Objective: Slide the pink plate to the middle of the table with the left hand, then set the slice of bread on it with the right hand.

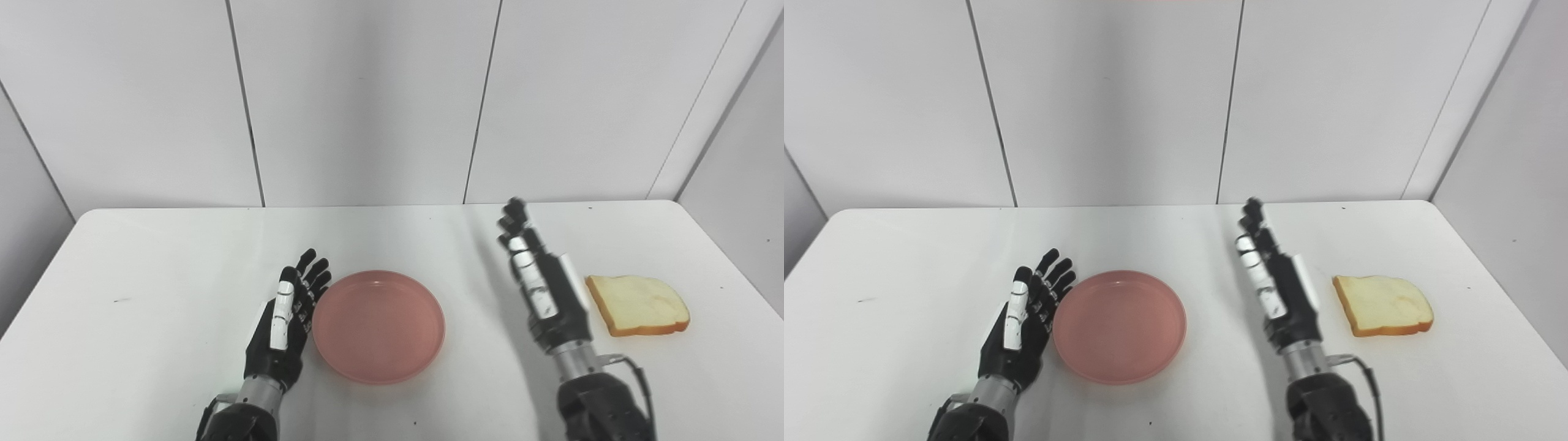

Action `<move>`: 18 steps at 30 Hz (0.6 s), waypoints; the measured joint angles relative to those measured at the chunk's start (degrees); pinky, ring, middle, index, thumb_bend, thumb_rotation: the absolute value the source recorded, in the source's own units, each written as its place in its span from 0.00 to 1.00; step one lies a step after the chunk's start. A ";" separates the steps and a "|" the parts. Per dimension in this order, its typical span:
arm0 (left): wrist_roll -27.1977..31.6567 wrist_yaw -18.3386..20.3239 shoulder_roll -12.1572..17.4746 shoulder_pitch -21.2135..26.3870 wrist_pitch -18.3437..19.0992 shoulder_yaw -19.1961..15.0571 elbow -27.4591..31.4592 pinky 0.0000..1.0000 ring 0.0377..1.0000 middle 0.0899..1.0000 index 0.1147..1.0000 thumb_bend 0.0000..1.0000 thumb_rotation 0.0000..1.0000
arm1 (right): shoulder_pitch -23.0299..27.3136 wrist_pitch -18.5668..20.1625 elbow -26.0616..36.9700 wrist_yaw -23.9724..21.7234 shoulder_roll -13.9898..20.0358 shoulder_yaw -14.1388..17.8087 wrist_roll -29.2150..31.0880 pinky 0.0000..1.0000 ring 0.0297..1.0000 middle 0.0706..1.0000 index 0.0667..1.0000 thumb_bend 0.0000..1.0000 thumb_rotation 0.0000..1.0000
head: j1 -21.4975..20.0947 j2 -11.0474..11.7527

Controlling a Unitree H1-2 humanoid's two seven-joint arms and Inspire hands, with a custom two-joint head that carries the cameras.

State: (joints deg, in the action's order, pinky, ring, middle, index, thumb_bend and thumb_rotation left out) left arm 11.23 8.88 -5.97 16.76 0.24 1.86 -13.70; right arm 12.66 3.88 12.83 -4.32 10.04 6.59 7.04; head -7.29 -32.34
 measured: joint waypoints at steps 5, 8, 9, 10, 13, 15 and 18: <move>0.04 -0.09 -0.59 0.87 -1.39 -0.55 -1.66 1.00 0.96 0.95 0.94 0.66 0.99 | 0.31 2.69 1.62 -1.32 6.52 1.63 -1.57 0.97 0.96 0.97 0.99 0.69 0.64 | -0.62 0.09; -0.01 -0.14 -0.62 0.92 -1.73 -0.72 -1.85 1.00 0.96 0.95 0.94 0.66 0.99 | 0.57 3.52 1.65 -2.93 11.77 2.78 -1.64 0.94 0.96 0.97 0.99 0.67 0.57 | -2.28 0.35; -0.02 -0.17 -0.60 0.92 -1.81 -0.83 -1.91 1.00 0.96 0.95 0.95 0.66 1.00 | 0.69 3.81 1.68 -3.54 13.19 3.16 -1.52 0.93 0.96 0.96 0.99 0.67 0.54 | -3.24 0.70; -0.03 -0.20 -0.60 0.95 -1.88 -0.92 -2.03 1.00 0.96 0.96 0.95 0.66 1.00 | 0.79 4.61 1.74 -4.19 14.54 3.26 -1.38 0.93 0.96 0.96 0.99 0.67 0.54 | -3.25 0.70; -0.23 -0.23 -0.52 1.27 -2.62 -0.98 -2.61 1.00 0.97 0.97 0.96 0.66 1.00 | 0.55 7.10 1.64 -8.46 20.06 2.45 -1.55 0.91 0.96 0.96 0.97 0.69 0.48 | -6.31 1.32; -0.60 -0.33 -0.30 1.65 -2.98 -1.03 -3.20 0.99 0.97 0.97 0.97 0.65 1.00 | 0.53 7.55 1.42 -10.73 23.78 2.27 -2.10 0.92 0.95 0.94 0.95 0.72 0.42 | -7.98 1.67; -1.26 -0.51 0.24 1.80 -3.17 -1.46 -3.29 1.00 0.98 0.97 0.97 0.64 1.00 | 0.67 9.51 1.39 -12.47 27.76 2.20 -3.83 0.95 0.96 0.94 0.94 0.76 0.36 | -10.01 2.02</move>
State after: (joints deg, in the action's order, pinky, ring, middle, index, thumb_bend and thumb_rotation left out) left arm 9.97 8.37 -5.73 18.56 -2.92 0.40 -16.99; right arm 13.33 13.39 14.22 -16.79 37.80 8.78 3.21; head -17.31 -30.32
